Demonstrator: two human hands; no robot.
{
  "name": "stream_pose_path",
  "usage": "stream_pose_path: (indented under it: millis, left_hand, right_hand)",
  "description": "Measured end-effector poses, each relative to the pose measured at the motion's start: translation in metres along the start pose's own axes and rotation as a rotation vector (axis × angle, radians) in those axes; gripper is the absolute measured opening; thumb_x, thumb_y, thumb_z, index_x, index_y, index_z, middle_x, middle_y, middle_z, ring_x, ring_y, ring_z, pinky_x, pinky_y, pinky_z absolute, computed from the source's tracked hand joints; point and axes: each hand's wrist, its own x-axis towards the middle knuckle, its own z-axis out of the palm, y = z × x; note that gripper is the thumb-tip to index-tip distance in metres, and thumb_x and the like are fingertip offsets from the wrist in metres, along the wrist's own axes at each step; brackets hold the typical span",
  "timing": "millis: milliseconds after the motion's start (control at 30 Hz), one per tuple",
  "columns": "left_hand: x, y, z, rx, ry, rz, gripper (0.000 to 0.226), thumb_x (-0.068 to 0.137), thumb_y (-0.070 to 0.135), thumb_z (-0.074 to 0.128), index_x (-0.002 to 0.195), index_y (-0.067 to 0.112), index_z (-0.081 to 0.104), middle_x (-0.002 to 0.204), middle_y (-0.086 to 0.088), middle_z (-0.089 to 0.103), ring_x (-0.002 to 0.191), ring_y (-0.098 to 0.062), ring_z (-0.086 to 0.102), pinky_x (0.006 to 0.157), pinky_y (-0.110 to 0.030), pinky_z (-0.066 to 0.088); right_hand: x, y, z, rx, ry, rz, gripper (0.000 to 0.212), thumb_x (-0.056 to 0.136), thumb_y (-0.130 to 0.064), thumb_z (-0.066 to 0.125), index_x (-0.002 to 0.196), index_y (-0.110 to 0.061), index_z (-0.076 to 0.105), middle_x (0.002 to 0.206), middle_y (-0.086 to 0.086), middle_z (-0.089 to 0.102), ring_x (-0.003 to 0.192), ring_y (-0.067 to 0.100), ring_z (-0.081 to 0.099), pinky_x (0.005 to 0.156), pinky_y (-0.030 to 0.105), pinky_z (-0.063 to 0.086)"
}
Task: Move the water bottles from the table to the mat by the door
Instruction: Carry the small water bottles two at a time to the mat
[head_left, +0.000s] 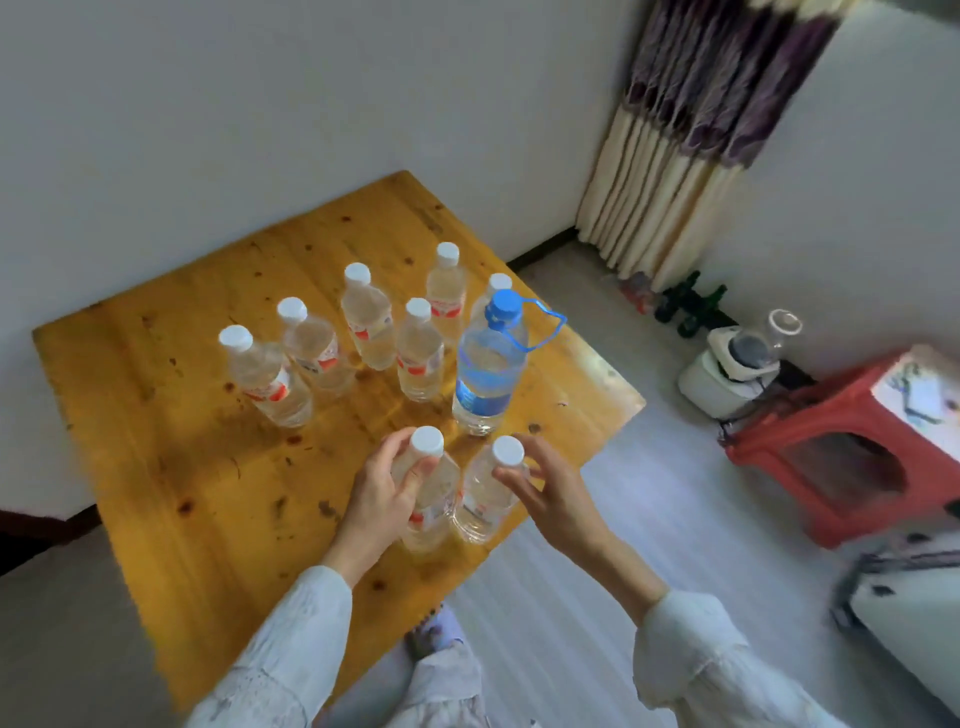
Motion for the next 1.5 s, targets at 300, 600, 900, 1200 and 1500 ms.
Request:
stream_pose_path:
  millis: [300, 600, 900, 1200, 1500]
  left_hand:
    - [-0.082, 0.083, 0.160, -0.017, -0.325, 0.228, 0.030, 0.081, 0.030, 0.062, 0.109, 0.019, 0.056, 0.112, -0.010, 0.062, 0.101, -0.019, 0.055, 0.067, -0.010, 0.047]
    - [-0.203, 0.172, 0.351, -0.016, -0.732, 0.459, 0.034, 0.078, 0.029, 0.063, 0.109, 0.017, 0.056, 0.099, 0.001, 0.060, 0.080, -0.009, 0.056, 0.070, -0.031, 0.047]
    - [-0.341, 0.239, 0.559, -0.026, -1.255, 0.575, 0.022, 0.088, 0.014, 0.054, 0.110, 0.016, 0.057, 0.110, -0.011, 0.064, 0.105, -0.026, 0.058, 0.093, -0.045, 0.045]
    - [-0.502, 0.311, 0.756, 0.025, -1.729, 0.672, 0.029, 0.087, 0.024, 0.054, 0.114, 0.014, 0.055, 0.111, -0.007, 0.063, 0.103, -0.021, 0.060, 0.089, -0.036, 0.047]
    - [-0.667, 0.331, 0.888, 0.116, -2.013, 0.729, 0.031, 0.088, 0.030, 0.053, 0.116, 0.016, 0.056, 0.112, -0.002, 0.065, 0.104, -0.014, 0.061, 0.088, -0.030, 0.048]
  right_hand:
    - [-0.180, 0.040, -0.136, 0.002, 0.431, 0.128, 0.026, 0.081, -0.021, 0.065, 0.105, -0.013, 0.060, 0.102, -0.001, 0.063, 0.097, 0.019, 0.058, 0.091, 0.044, 0.047]
    - [-0.387, 0.093, -0.253, 0.218, 0.954, 0.342, 0.022, 0.079, -0.016, 0.067, 0.092, -0.031, 0.057, 0.100, -0.008, 0.059, 0.100, 0.013, 0.056, 0.094, 0.042, 0.045]
    - [-0.578, 0.159, -0.344, 0.276, 1.435, 0.456, 0.026, 0.078, -0.011, 0.066, 0.088, -0.033, 0.058, 0.102, 0.004, 0.059, 0.092, 0.011, 0.058, 0.076, 0.008, 0.045]
    - [-0.756, 0.203, -0.437, 0.210, 1.860, 0.643, 0.023, 0.078, -0.008, 0.066, 0.096, -0.020, 0.060, 0.099, -0.003, 0.057, 0.097, 0.017, 0.057, 0.082, 0.018, 0.044]
    - [-0.913, 0.244, -0.485, 0.186, 2.185, 0.821, 0.019, 0.080, -0.015, 0.066, 0.097, -0.013, 0.061, 0.104, 0.008, 0.062, 0.097, 0.015, 0.057, 0.081, 0.019, 0.044]
